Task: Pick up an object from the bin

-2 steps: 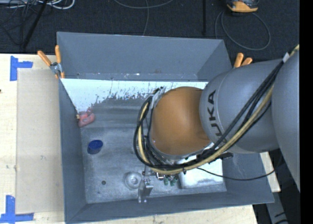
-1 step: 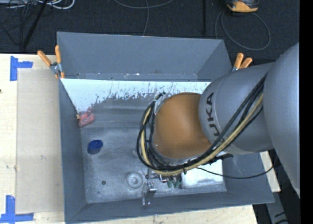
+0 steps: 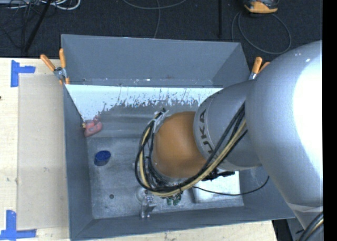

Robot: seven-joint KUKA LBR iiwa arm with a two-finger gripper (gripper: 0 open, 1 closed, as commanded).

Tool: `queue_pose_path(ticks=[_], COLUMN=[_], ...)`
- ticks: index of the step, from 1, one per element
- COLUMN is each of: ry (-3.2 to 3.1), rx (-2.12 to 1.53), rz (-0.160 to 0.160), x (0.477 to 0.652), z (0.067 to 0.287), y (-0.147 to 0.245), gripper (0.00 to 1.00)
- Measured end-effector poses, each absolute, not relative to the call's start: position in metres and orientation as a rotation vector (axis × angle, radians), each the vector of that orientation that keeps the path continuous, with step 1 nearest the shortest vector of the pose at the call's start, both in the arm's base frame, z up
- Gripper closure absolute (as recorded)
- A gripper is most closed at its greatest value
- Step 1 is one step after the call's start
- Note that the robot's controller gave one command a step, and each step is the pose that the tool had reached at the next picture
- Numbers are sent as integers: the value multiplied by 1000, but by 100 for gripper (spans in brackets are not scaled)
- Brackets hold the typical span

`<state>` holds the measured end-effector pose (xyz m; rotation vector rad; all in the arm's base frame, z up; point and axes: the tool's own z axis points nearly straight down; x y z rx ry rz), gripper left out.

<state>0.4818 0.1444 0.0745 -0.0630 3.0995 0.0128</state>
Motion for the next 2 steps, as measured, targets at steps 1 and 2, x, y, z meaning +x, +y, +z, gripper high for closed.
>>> queue_pose_path(ticks=[1,2], ry=[3125,3113], rx=[97,108], rz=[12,12], x=[491,495], z=[73,76], y=[127,126], gripper=[0,100])
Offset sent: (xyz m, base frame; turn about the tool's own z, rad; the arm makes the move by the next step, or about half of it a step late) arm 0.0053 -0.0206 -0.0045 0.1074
